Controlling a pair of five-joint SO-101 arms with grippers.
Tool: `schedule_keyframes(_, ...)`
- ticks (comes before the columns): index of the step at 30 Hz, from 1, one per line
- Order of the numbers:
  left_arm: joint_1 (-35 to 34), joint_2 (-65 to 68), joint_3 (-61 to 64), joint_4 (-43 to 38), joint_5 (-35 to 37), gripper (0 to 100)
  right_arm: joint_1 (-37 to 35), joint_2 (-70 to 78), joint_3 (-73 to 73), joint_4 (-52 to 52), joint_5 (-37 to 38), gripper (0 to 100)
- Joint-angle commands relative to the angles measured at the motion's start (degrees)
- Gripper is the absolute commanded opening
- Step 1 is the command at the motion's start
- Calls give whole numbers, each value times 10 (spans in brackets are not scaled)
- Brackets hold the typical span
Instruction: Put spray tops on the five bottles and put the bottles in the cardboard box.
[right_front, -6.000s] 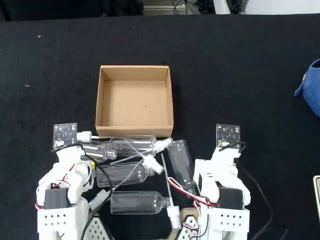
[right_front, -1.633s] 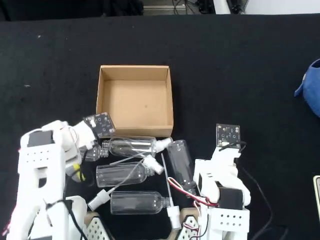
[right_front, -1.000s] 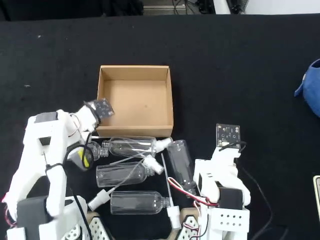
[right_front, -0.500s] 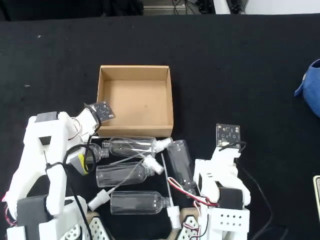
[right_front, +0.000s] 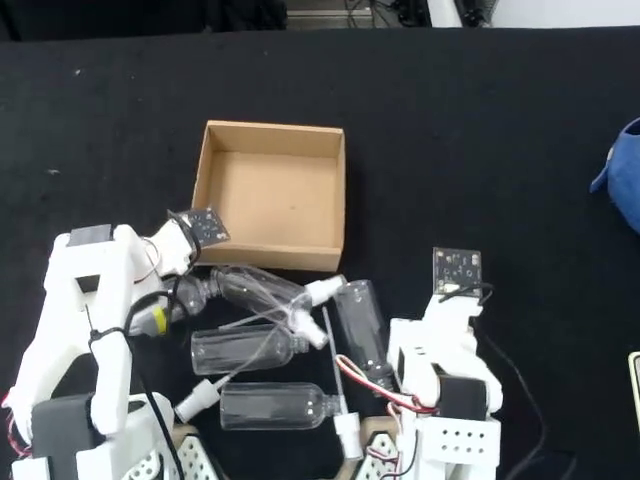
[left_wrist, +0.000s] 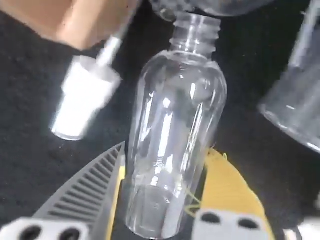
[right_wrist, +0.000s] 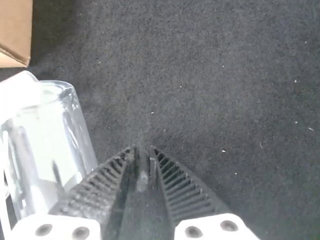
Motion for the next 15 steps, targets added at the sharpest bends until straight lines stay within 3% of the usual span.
schedule_keyframes(1, 0, -3, -52, 105, -8, 66, 4, -56, -5, 4, -1, 11)
schedule_keyframes(9, -6, -3, -210, 318, -4, 65, 4, -56, -5, 4, -1, 11)
schedule_keyframes(15, -56, -3, -262, 373, -4, 65, 4, -56, -5, 4, -1, 11)
